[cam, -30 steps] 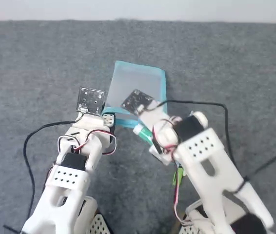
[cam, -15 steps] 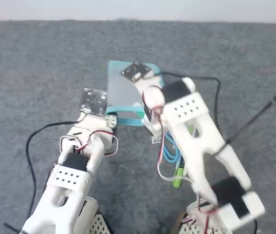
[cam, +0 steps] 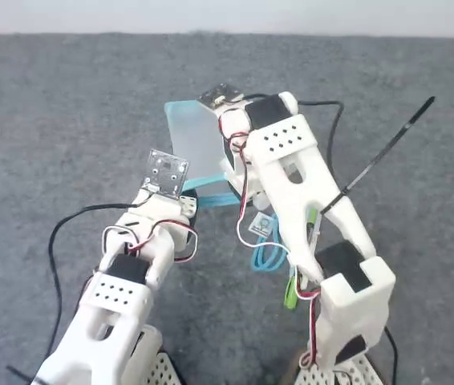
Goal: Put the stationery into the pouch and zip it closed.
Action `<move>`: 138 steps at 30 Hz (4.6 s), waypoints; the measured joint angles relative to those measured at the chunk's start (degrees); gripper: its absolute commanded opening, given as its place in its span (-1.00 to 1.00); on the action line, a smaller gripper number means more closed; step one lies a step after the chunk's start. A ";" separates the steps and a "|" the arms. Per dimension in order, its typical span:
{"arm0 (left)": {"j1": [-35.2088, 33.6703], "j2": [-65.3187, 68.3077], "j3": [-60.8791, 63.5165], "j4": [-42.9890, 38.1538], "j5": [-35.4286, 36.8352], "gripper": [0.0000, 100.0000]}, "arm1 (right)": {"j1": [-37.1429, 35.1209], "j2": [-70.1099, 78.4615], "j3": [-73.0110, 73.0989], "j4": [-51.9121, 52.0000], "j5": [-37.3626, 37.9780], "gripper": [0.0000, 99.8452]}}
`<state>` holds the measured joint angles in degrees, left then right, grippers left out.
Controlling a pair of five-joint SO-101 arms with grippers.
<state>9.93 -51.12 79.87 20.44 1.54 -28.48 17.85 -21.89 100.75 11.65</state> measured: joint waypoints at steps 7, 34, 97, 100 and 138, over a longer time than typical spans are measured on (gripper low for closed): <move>0.00 0.00 0.00 0.00 0.00 -0.97 | -0.62 0.00 -0.18 0.00 0.00 -0.63; -11.96 0.09 -0.26 0.00 4.84 -0.97 | 6.51 -25.23 18.46 -1.05 5.54 -0.64; -17.05 0.26 -0.62 0.00 4.48 -0.97 | 28.31 -28.04 60.13 -36.22 0.44 -0.75; -17.05 0.26 -0.62 0.00 4.48 -0.97 | 28.22 -37.71 64.44 -35.52 0.35 -0.74; -17.05 0.26 -0.62 0.00 4.48 -0.97 | 31.74 -17.32 42.20 -32.35 0.18 -0.99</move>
<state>-7.12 -50.86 79.25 20.44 6.02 3.25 0.53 20.31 68.40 11.82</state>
